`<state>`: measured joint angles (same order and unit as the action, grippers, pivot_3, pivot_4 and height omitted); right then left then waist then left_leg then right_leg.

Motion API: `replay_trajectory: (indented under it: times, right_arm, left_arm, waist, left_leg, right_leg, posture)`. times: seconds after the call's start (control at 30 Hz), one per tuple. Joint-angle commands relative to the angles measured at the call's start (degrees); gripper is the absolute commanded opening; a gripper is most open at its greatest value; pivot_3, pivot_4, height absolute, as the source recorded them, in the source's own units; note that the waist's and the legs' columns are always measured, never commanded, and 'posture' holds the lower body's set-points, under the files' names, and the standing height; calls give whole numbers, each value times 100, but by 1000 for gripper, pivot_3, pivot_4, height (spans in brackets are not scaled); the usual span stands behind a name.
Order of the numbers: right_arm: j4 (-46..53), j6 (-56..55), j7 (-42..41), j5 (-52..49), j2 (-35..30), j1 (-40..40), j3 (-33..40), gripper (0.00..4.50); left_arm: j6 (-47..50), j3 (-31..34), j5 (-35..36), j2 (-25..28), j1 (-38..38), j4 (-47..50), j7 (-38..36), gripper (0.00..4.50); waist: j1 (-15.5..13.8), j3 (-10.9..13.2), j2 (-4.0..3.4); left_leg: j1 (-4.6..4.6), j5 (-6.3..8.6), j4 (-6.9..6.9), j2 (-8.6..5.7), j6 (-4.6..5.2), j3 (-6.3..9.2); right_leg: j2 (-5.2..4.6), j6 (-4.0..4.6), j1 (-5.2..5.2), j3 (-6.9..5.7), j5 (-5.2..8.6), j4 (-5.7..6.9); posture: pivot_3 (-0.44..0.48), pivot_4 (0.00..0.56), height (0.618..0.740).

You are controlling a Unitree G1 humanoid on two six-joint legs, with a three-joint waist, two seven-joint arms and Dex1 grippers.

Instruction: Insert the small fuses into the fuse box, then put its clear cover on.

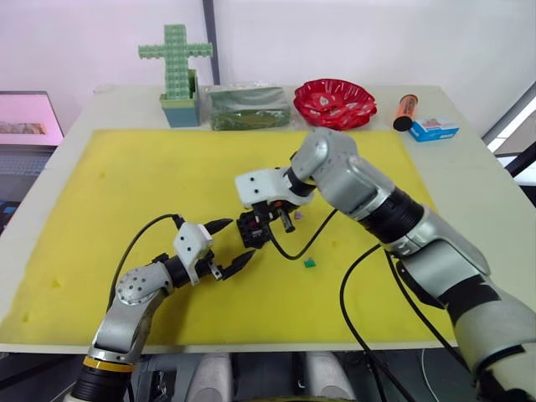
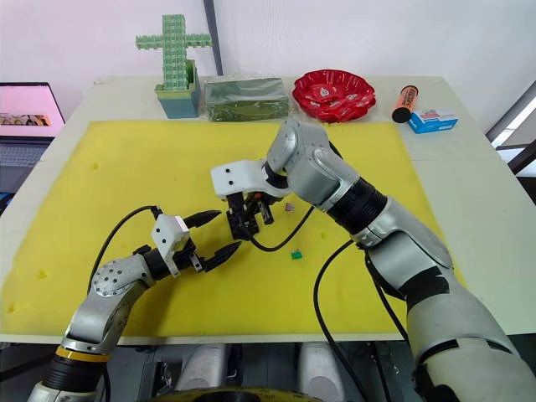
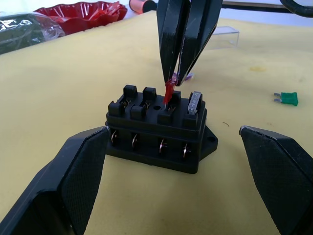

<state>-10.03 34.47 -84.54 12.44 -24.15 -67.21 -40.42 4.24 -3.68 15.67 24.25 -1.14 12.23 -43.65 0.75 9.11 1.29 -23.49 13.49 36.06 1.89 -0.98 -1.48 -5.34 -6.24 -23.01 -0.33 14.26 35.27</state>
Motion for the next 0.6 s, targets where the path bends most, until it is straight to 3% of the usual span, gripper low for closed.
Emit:
replay_trajectory:
  times: [0.03,0.6]
  right_arm:
    - [214,7,-130,9,-91,-19,-23,0]
    - [69,-49,-135,1,-24,-48,-3,0]
  left_arm:
    - [-56,-4,35,20,-11,214,-5,4483]
    - [-64,16,32,12,-14,181,16,4483]
  waist:
    - [1,0,0]
    - [0,0,0]
  left_leg:
    - [0,0,0,0,0,0]
    - [0,0,0,0,0,0]
  right_leg:
    - [0,0,0,0,0,0]
    - [0,0,0,0,0,0]
  posture:
    - [0,150,740]
    - [0,150,740]
